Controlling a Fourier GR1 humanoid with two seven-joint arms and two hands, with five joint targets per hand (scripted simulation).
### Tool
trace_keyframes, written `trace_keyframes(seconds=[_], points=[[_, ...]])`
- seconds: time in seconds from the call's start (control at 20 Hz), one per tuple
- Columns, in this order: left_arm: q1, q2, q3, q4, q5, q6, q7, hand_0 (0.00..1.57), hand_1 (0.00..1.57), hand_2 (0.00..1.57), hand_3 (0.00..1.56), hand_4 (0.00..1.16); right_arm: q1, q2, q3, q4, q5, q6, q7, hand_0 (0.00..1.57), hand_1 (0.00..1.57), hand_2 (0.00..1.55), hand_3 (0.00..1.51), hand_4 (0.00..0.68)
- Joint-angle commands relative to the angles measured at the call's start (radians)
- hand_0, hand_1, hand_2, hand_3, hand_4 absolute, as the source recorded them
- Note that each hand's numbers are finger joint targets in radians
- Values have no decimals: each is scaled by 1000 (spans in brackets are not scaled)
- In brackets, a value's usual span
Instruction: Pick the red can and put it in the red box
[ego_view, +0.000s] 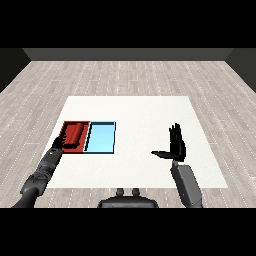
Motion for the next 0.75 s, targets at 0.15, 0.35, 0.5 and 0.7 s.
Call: trace_keyframes(seconds=[0.15,0.35,0.5,0.7], points=[[13,-11,261,-160,261,-95,-316,0,0,0,0,0,33,7,7,-32,-14,21,-12,0,0,0,0,0],[-2,-94,350,-322,386,-291,-520,0,0,0,0,0,19,-8,13,-18,-26,62,-8,0,0,0,0,0],[33,-182,381,-419,458,-398,-611,0,0,0,0,0,17,-20,-10,-17,-15,45,-16,0,0,0,0,0],[139,-293,299,-595,443,-432,-631,0,0,0,0,0,26,-48,-14,9,-16,104,-49,0,0,0,0,0]])
